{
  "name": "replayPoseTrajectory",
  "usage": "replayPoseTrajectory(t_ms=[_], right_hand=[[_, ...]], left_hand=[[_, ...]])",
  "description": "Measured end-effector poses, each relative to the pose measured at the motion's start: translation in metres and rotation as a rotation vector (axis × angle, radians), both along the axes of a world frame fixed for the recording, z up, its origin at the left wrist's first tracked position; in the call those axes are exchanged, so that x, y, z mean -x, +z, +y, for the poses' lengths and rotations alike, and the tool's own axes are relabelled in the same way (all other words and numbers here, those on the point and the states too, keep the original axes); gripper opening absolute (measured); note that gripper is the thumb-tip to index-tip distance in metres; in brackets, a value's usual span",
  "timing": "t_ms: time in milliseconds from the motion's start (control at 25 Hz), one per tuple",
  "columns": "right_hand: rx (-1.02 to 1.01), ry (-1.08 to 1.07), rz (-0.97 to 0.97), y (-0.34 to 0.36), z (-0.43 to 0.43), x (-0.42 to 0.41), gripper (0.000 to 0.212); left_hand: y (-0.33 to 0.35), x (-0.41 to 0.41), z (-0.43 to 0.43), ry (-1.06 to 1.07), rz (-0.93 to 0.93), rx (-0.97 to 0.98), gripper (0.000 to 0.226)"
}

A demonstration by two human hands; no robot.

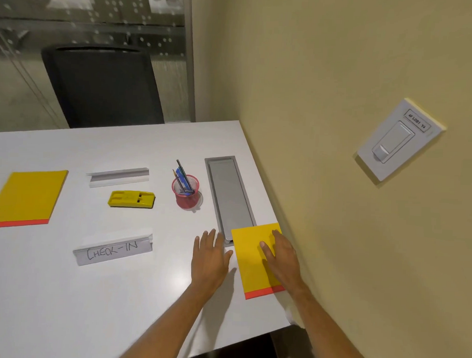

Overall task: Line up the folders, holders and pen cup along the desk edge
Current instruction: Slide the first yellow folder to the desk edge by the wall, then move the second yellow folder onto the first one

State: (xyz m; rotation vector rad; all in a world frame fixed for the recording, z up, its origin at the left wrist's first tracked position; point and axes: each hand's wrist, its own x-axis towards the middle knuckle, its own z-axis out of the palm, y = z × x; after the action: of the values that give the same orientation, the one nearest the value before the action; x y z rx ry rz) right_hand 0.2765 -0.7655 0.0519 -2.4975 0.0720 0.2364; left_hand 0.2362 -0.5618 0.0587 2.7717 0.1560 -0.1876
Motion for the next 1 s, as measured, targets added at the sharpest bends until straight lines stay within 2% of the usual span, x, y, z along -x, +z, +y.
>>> replayPoseTrajectory(t_ms=[80, 280, 520, 760, 1000], right_hand=[[0.090, 0.044, -0.099, 0.008, 0.024, 0.011, 0.067], [0.223, 0.072, -0.297, 0.037, 0.098, 0.046, 0.067], [0.262, 0.070, -0.377, 0.080, 0.208, 0.109, 0.071], [0.247, 0.082, -0.495, 0.133, 0.334, 0.171, 0.070], [0.231, 0.153, -0.559, 0.175, 0.435, 0.212, 0.072]], left_hand=[[0.009, 0.006, 0.020, -0.045, -0.021, -0.088, 0.067], [0.031, 0.036, 0.082, -0.111, -0.207, -0.152, 0.067], [0.072, 0.090, 0.188, -0.117, -0.310, -0.143, 0.065], [0.127, 0.152, 0.307, -0.084, -0.345, -0.164, 0.073], [0.166, 0.201, 0.400, 0.045, -0.382, -0.220, 0.079]])
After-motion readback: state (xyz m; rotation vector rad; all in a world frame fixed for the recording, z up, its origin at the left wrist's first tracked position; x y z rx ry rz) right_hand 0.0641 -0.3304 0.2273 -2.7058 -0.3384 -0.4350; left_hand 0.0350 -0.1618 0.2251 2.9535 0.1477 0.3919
